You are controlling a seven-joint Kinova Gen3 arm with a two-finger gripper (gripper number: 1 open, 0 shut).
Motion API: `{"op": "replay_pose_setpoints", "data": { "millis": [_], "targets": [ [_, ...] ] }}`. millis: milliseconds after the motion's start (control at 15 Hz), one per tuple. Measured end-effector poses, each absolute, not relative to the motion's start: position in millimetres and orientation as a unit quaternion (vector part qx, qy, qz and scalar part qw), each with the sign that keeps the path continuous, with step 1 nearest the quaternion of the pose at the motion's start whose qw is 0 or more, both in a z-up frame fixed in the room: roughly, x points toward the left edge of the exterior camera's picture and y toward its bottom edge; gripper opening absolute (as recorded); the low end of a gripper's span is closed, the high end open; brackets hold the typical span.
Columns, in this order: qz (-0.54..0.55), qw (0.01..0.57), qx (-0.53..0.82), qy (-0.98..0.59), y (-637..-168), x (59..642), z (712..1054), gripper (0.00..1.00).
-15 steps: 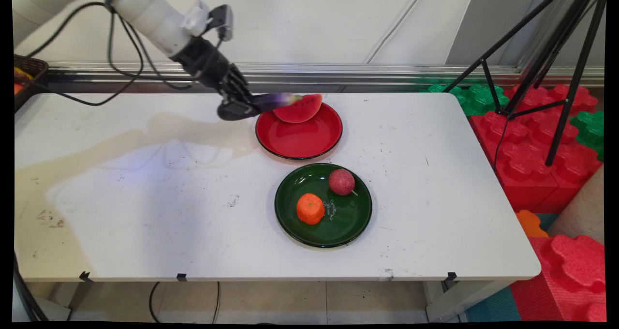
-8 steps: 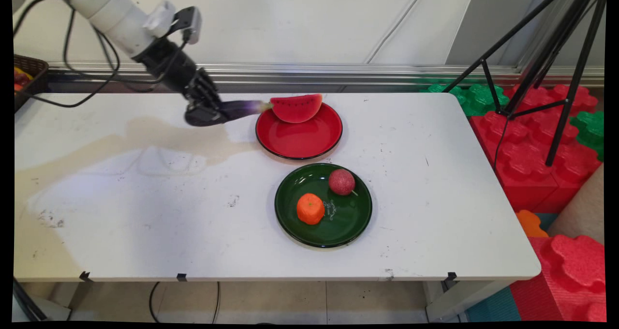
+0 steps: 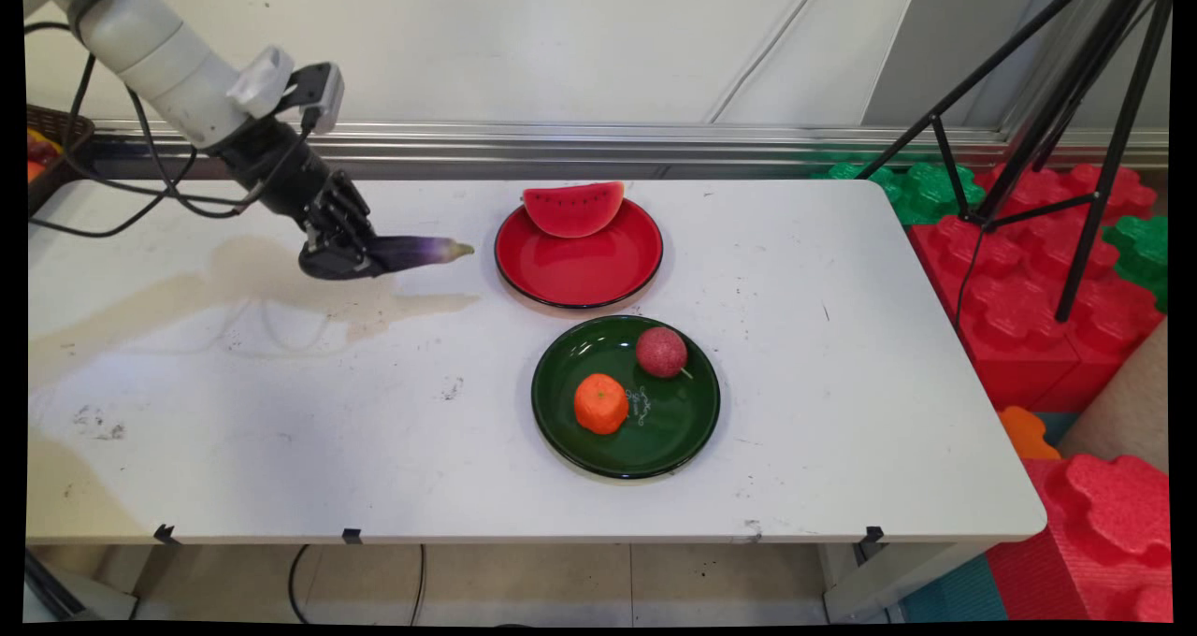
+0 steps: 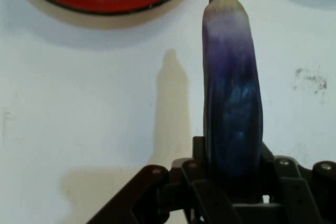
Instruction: Place the picked object on the table
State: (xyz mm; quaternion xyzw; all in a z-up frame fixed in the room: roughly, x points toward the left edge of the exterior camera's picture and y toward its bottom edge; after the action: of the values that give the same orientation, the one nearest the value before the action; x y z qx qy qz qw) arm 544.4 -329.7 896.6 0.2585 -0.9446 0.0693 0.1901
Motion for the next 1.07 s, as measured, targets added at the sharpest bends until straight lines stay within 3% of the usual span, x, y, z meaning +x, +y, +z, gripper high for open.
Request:
{"op": "replay_pose_setpoints", "data": {
  "millis": [1067],
  "targets": [
    [0.053,0.185,0.280,-0.940,-361,551,803,0.00]
  ]
}}
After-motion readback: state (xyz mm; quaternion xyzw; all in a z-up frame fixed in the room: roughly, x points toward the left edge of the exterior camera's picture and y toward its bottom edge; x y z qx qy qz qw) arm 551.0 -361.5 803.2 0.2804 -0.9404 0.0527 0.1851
